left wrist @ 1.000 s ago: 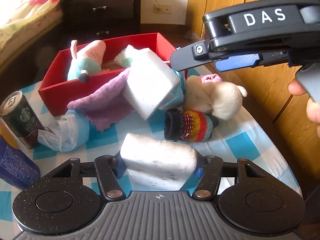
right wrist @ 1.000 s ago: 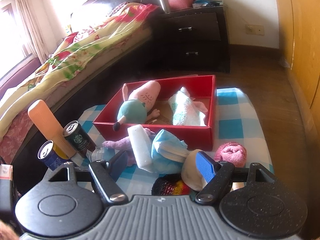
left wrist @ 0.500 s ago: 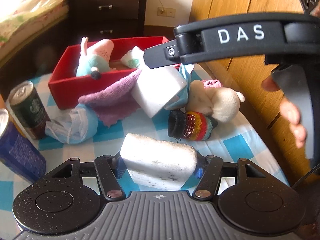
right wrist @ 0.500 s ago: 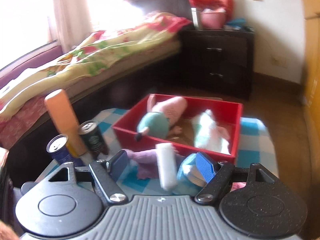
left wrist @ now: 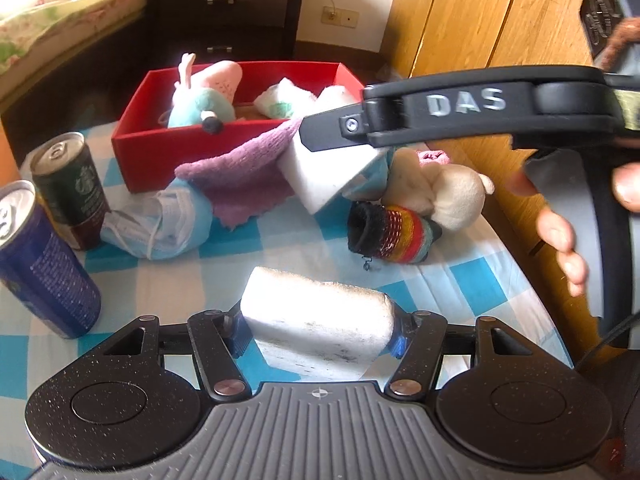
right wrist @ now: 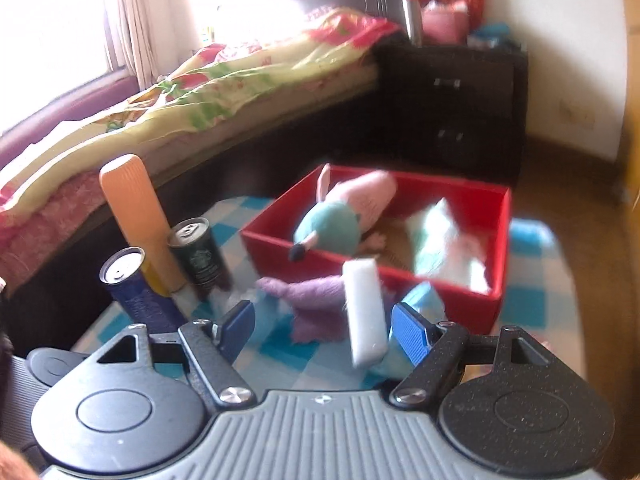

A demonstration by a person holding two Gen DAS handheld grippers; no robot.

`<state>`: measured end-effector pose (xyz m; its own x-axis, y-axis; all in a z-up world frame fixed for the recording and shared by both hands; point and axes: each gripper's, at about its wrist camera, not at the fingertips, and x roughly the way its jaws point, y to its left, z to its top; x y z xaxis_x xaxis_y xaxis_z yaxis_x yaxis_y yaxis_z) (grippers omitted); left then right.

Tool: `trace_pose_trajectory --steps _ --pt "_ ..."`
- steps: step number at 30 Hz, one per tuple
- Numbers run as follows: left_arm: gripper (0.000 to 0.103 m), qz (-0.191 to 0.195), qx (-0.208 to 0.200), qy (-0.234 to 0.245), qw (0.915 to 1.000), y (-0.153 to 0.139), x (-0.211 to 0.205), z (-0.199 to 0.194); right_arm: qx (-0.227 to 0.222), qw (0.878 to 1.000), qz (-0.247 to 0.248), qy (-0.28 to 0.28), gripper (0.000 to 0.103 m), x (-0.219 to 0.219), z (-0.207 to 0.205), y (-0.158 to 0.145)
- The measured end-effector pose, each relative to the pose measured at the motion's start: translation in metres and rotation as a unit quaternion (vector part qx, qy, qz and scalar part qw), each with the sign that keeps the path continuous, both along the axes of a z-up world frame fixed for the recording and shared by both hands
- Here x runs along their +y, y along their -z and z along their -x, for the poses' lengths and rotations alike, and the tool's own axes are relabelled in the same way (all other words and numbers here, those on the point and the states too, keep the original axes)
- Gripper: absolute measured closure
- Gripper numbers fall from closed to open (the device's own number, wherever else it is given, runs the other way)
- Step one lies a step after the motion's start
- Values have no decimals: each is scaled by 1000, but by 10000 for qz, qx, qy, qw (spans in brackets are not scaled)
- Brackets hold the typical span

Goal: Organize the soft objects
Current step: 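Grasp a second white sponge with the right gripper while the left gripper holds its sponge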

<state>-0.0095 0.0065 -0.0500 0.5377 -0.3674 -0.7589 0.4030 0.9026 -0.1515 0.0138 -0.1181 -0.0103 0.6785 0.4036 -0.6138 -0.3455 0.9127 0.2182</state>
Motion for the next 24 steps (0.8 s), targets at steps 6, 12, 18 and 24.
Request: trace_pose_trajectory --steps 6,12,18,24 --pt "41 19 -14 87 10000 -2 -2 2 64 9998 120 137 49 6 -20 12" --pt "41 12 44 72 10000 1 -2 0 345 9975 523 335 77 11 -31 25" --pt "41 7 25 99 9999 0 -1 1 499 9976 227 428 78 -12 -14 8" --pt "40 -17 66 104 9999 3 -5 1 539 9976 420 -90 71 -3 5 8"
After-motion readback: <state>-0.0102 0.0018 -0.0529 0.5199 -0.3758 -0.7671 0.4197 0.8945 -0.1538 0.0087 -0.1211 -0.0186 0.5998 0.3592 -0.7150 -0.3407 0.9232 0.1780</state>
